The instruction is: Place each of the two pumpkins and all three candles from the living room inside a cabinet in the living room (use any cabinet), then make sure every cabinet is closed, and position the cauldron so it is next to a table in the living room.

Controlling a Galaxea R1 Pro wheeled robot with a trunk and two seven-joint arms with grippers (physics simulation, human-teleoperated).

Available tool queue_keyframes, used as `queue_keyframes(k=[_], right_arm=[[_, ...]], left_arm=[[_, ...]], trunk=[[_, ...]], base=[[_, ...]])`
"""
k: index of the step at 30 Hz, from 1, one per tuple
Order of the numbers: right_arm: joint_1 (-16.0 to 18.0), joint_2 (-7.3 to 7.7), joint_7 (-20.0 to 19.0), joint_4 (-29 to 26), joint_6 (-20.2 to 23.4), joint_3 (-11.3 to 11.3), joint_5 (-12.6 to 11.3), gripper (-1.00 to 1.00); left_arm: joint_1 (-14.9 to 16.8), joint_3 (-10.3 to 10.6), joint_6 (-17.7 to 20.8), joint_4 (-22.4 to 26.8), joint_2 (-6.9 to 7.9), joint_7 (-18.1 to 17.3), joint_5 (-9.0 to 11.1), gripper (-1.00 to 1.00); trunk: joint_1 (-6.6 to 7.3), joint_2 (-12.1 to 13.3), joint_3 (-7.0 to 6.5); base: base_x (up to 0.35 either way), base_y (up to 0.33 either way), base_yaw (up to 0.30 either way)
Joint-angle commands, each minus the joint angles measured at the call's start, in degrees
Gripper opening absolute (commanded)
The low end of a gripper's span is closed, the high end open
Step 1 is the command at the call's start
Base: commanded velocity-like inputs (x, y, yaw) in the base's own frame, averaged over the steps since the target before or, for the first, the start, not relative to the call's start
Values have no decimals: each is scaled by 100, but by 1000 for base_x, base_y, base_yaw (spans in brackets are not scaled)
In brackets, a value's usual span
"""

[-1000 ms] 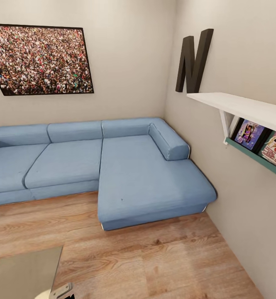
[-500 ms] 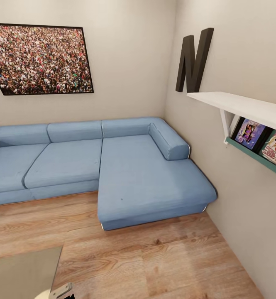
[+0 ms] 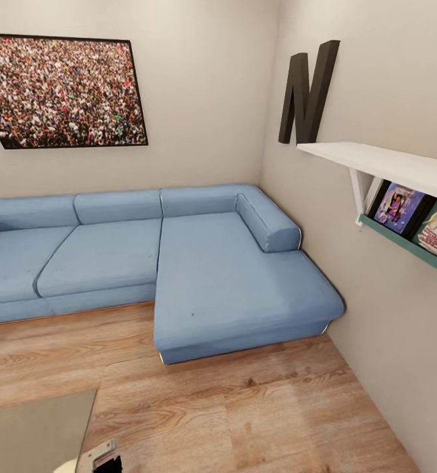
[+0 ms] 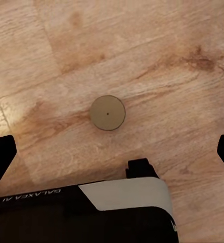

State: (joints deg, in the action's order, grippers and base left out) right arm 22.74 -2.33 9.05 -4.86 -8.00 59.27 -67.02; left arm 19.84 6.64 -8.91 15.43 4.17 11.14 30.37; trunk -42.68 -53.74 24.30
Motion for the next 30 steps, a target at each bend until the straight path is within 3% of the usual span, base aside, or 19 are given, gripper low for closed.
queue_keyframes(k=[1, 7, 9, 15, 20, 22, 25, 26, 30], right_arm=[[3, -3, 27, 2, -17, 47, -47, 100], [2, -11, 29, 29, -48, 41, -47, 100], [2, -12, 28, 29, -59, 41, -48, 100], [1, -13, 28, 32, -76, 38, -48, 100], [2, -13, 33, 30, -84, 40, -42, 100], [3, -16, 35, 15, -72, 61, -40, 100], [3, -20, 40, 17, -38, 85, -38, 100], [3, -16, 37, 27, -19, 99, -39, 100], [3, -14, 36, 17, -18, 103, -39, 100]], left_arm=[[4, 48, 22, 73, 4, 33, 43, 100], [11, 23, 1869, 1369, 16, 94, 27, 100], [11, 18, 2252, 1790, 14, 227, 26, 100], [26, 13, 3560, 3351, -49, 1177, 46, 100], [28, 4, 4746, 4735, -173, 1517, 35, 100], [29, 8, 5084, 5126, -199, 1631, 59, 100], [27, 22, 5252, 5287, -225, 1672, 53, 100], [28, 24, 5679, 5431, -238, 1706, 42, 100], [29, 8, 5900, 5576, -241, 1714, 47, 100]], trunk=[[-23, -46, 25], [-155, -286, 132], [-199, -366, 168], [-330, -607, 276], [-440, -808, 366], [-484, -888, 402], [-550, -1008, 455], [-572, -1048, 473], [-660, -1209, 545]], base=[[0, 0, 0], [0, 0, 0], [0, 0, 0], [0, 0, 0], [0, 0, 0], [0, 0, 0], [0, 0, 0], [0, 0, 0], [0, 0, 0]])
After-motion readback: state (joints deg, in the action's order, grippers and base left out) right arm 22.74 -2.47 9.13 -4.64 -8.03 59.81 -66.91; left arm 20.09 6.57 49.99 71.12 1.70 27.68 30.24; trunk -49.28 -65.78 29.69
